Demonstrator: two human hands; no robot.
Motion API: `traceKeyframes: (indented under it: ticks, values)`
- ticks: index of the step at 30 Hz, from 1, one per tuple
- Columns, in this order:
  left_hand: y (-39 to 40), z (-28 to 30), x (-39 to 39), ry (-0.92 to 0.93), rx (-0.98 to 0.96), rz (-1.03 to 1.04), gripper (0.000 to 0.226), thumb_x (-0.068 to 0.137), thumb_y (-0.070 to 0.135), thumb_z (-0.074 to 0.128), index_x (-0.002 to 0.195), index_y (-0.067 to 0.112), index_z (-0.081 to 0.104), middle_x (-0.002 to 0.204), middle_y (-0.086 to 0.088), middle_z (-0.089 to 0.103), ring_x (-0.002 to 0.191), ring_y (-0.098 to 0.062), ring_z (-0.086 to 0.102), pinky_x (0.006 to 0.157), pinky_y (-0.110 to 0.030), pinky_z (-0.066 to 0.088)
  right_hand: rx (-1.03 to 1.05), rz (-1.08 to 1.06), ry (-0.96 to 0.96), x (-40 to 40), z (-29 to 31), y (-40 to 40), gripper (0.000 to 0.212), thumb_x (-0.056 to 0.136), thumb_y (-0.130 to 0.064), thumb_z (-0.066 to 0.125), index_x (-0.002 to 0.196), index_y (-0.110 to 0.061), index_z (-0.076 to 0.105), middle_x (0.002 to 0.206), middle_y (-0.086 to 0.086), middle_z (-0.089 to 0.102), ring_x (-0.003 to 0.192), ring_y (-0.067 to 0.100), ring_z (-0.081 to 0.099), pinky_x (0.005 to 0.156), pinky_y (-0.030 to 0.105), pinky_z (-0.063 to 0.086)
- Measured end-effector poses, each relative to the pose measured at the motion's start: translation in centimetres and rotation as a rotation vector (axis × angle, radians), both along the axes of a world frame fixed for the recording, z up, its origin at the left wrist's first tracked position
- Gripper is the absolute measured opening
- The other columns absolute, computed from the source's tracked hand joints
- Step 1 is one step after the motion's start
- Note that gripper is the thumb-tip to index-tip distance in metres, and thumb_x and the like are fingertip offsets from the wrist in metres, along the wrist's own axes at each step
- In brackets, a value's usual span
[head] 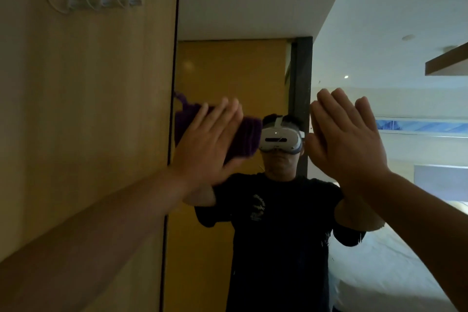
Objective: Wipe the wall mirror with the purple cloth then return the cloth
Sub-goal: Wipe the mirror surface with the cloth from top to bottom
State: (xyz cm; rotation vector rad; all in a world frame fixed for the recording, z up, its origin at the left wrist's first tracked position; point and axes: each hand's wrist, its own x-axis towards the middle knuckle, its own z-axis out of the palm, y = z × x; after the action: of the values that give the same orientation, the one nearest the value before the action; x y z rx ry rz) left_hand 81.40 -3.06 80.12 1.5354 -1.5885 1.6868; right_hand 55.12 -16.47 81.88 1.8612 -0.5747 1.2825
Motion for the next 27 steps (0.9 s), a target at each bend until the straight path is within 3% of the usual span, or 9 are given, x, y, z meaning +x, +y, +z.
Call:
traceKeyframes:
  ticks: [5, 8, 10, 13, 16, 20, 22, 25, 27]
  values:
    - [-0.2, -16.2, 2.0, -0.028, 0.082, -0.095, 0.077, 0.093, 0.051, 0.039, 0.154, 0.008, 0.02, 0.163, -0.013, 0.015, 0.149, -0.033, 0.019, 0.118, -0.056, 0.021, 0.002, 0.009, -0.01, 0.1, 0.0, 0.0, 0.059, 0.1, -0.047, 0.032, 0.143, -0.008, 0.044, 0.156, 0.015, 0.036, 0.148, 0.034, 0.024, 0.115, 0.061, 0.024]
    - [0.0, -19.2, 1.8, 0.05, 0.096, -0.076, 0.058, 0.105, 0.044, 0.025, 0.153, 0.011, 0.027, 0.16, -0.012, 0.026, 0.149, -0.03, 0.023, 0.113, -0.054, 0.031, 0.03, 0.041, 0.0, -0.2, 0.0, 0.4, 0.058, 0.1, -0.046, 0.03, 0.144, -0.01, 0.043, 0.157, 0.012, 0.034, 0.149, 0.032, 0.021, 0.118, 0.058, 0.02]
    - [0.3, -18.6, 1.7, 0.003, 0.053, -0.101, 0.052, 0.105, 0.037, 0.035, 0.149, 0.009, 0.033, 0.155, -0.014, 0.036, 0.148, -0.029, 0.025, 0.115, -0.051, 0.028, 0.053, 0.067, -0.028, -1.2, -0.3, 0.4, 0.056, 0.1, -0.043, 0.033, 0.147, -0.013, 0.037, 0.161, 0.011, 0.027, 0.152, 0.029, 0.013, 0.123, 0.053, 0.01]
    - [0.5, -14.8, 1.2, -0.04, 0.02, -0.18, 0.067, 0.094, 0.026, 0.06, 0.15, 0.007, 0.029, 0.154, -0.015, 0.036, 0.148, -0.029, 0.023, 0.118, -0.049, 0.025, 0.069, 0.004, -0.102, -3.9, -0.6, -0.5, 0.059, 0.1, -0.041, 0.036, 0.152, -0.014, 0.03, 0.163, 0.011, 0.019, 0.153, 0.027, 0.005, 0.124, 0.05, 0.0]
    - [-0.7, -5.5, -1.1, 0.065, -0.013, -0.182, 0.089, 0.085, 0.023, 0.078, 0.153, 0.005, 0.023, 0.159, -0.016, 0.026, 0.149, -0.031, 0.019, 0.121, -0.05, 0.021, 0.116, -0.045, -0.111, -6.3, -1.0, -1.9, 0.059, 0.1, -0.042, 0.031, 0.151, -0.012, 0.033, 0.163, 0.012, 0.02, 0.153, 0.029, 0.007, 0.122, 0.055, 0.007]
    - [-2.9, 9.3, -6.9, 0.174, -0.094, -0.181, 0.073, 0.096, 0.024, 0.058, 0.155, 0.007, 0.018, 0.162, -0.016, 0.018, 0.15, -0.029, 0.012, 0.123, -0.047, 0.011, 0.103, -0.058, -0.094, -6.9, -1.3, -2.8, 0.059, 0.101, -0.043, 0.028, 0.152, -0.013, 0.032, 0.163, 0.01, 0.021, 0.153, 0.028, 0.008, 0.122, 0.056, 0.01]
    - [-3.3, 15.2, -9.6, 0.211, -0.142, -0.194, 0.064, 0.098, 0.026, 0.051, 0.153, 0.006, 0.025, 0.162, -0.016, 0.019, 0.15, -0.03, 0.013, 0.123, -0.046, 0.012, 0.084, -0.051, -0.101, -6.9, -1.3, -3.0, 0.058, 0.101, -0.042, 0.029, 0.151, -0.014, 0.035, 0.162, 0.009, 0.024, 0.152, 0.028, 0.011, 0.122, 0.055, 0.012]
    - [-4.2, 19.8, -12.5, 0.18, -0.176, -0.192, 0.051, 0.101, 0.028, 0.048, 0.146, 0.007, 0.036, 0.162, -0.015, 0.019, 0.15, -0.031, 0.013, 0.122, -0.045, 0.011, 0.065, -0.026, -0.118, -6.9, -1.4, -3.3, 0.057, 0.1, -0.042, 0.03, 0.15, -0.014, 0.037, 0.162, 0.008, 0.026, 0.152, 0.026, 0.012, 0.122, 0.055, 0.014]
    - [-5.4, 19.2, -13.7, 0.129, -0.102, -0.151, 0.057, 0.103, 0.04, 0.042, 0.15, 0.01, 0.031, 0.163, -0.013, 0.015, 0.151, -0.03, 0.012, 0.123, -0.047, 0.011, 0.049, -0.012, -0.121, -7.0, -1.4, -3.5, 0.058, 0.1, -0.042, 0.029, 0.15, -0.014, 0.036, 0.162, 0.009, 0.026, 0.152, 0.027, 0.013, 0.122, 0.055, 0.014]
